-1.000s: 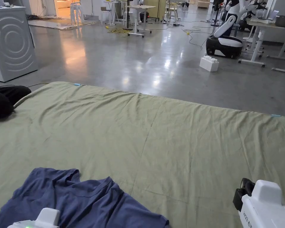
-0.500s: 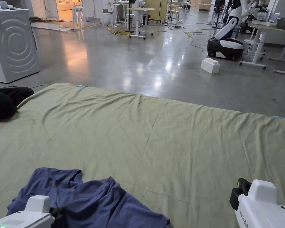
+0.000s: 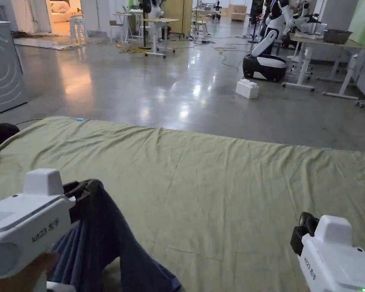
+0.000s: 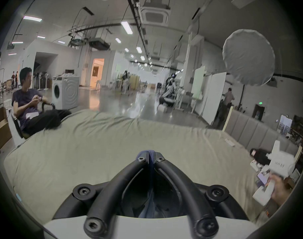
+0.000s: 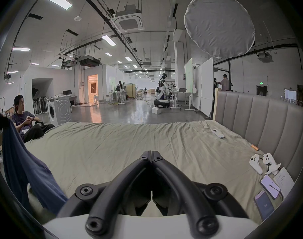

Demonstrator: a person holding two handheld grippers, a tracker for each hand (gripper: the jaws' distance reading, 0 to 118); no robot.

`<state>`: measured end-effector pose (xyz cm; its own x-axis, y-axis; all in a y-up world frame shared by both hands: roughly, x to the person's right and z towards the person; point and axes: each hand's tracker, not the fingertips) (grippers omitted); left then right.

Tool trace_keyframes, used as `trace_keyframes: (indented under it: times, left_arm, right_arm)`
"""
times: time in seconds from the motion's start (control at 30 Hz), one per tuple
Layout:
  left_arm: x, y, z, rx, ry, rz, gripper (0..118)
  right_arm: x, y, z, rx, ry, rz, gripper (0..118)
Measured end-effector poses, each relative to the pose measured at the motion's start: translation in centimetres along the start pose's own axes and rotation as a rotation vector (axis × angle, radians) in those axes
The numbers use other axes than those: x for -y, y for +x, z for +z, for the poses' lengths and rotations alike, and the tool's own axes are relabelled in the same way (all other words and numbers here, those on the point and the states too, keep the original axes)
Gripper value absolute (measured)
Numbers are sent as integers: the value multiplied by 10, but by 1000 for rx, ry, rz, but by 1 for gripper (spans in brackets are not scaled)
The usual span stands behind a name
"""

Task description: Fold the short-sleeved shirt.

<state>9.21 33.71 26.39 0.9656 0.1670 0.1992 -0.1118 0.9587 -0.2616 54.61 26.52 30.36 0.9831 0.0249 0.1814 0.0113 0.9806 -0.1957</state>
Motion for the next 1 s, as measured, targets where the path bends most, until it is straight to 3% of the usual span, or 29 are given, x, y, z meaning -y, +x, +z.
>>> trace_keyframes:
  times: [0.23,0.5,0.67,1.0]
  left_arm:
    - [-62,71,-24,116,95,-69,4]
    - [-77,162,-62,309,81,-82,4]
    - [-51,217,-84,427,14,-58,4]
    - [68,293,-98,589,-280,-70,4]
  right_arm:
    - [-16,27,12,46,39,9,0]
    - [-30,63,32,111,95,20,0]
    - [-30,87,41,156,98,9,0]
    - [-14,110,47,203,60,-20,0]
